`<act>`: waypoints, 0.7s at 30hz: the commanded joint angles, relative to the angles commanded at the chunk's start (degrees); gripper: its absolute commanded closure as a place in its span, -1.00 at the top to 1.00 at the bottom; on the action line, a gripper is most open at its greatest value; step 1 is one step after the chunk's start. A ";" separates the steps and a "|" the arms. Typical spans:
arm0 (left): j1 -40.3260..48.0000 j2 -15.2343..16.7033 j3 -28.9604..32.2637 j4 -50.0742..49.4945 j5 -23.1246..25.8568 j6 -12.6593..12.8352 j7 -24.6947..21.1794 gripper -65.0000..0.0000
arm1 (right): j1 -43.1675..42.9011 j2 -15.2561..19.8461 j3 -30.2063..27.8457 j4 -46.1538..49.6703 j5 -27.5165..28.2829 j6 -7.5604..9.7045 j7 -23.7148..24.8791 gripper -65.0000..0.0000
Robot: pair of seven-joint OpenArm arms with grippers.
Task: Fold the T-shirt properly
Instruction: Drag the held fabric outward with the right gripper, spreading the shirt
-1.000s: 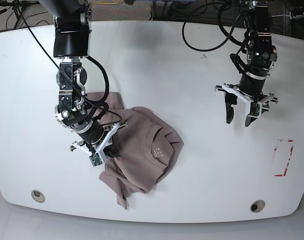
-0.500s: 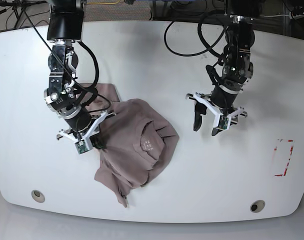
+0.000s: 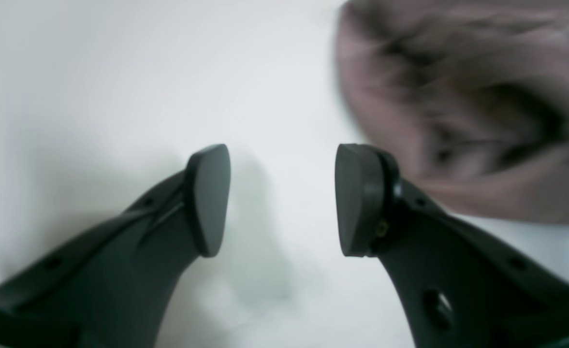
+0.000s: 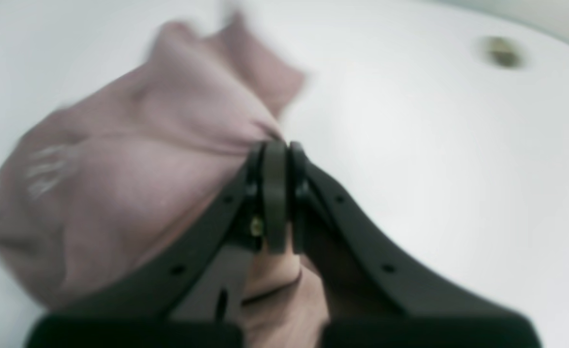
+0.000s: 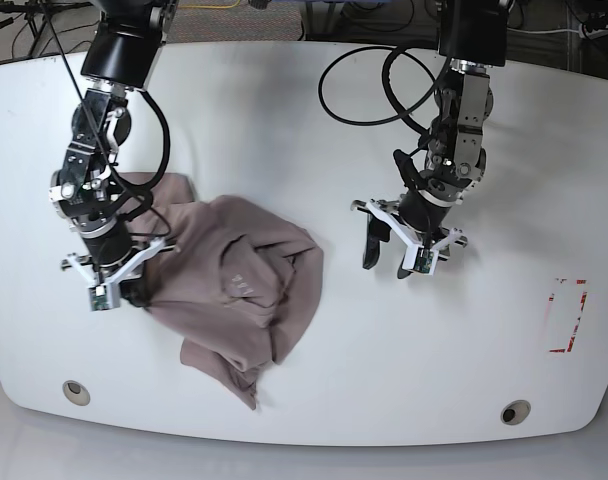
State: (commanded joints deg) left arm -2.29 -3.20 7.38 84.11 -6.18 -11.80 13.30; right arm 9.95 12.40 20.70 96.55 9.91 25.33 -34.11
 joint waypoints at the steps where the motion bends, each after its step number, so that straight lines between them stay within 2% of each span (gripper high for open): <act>1: -0.15 0.00 0.56 -0.11 -0.04 -0.03 0.11 0.01 | 0.19 -0.02 0.36 -0.13 0.01 0.01 -0.10 -1.00; 4: -0.26 -0.15 4.32 -0.29 0.66 0.08 0.72 0.04 | 1.81 0.06 1.41 -2.16 -0.11 -0.39 -0.83 -1.00; 10: -0.38 -0.21 7.94 1.31 0.67 0.05 1.58 0.12 | 2.86 0.37 1.72 -2.88 -0.34 -0.90 -1.39 -0.97; 14: -0.80 -0.14 8.87 1.31 0.78 0.00 2.15 0.25 | 3.15 0.70 2.05 -3.11 -0.51 -1.06 -1.75 -0.93; 16: -1.81 -0.28 9.40 -0.04 0.54 0.02 1.40 0.41 | 2.98 0.83 1.70 -4.00 -0.62 -0.95 -1.30 -0.90; 21: -2.39 -0.12 9.49 -1.03 0.38 0.04 1.09 0.50 | 2.80 0.87 1.71 -4.37 -0.70 -1.01 -1.57 -0.81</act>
State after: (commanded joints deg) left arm -4.69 -3.31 16.87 83.08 -5.81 -11.76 14.39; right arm 12.76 13.27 22.40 92.18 9.21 24.32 -35.68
